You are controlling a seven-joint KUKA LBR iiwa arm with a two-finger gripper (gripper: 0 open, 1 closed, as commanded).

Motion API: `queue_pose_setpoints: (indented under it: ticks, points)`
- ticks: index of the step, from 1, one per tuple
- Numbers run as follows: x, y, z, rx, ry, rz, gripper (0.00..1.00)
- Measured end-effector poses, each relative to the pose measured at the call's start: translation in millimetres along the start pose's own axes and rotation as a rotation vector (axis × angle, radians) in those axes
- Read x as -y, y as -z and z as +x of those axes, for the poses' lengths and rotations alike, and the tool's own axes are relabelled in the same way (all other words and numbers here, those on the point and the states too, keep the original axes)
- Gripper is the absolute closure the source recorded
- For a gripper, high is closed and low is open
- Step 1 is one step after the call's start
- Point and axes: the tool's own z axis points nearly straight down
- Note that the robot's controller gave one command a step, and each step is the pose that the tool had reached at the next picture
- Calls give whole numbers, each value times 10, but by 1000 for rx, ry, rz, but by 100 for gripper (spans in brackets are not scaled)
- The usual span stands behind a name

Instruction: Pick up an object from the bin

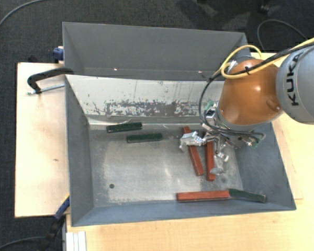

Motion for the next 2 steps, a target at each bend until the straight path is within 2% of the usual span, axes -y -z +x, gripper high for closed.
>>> queue_pose_setpoints:
  ticks: [1,2]
  points:
    - [135,-361,-273,4,238,3,0]
    - [-138,186,-520,9,202,7,0]
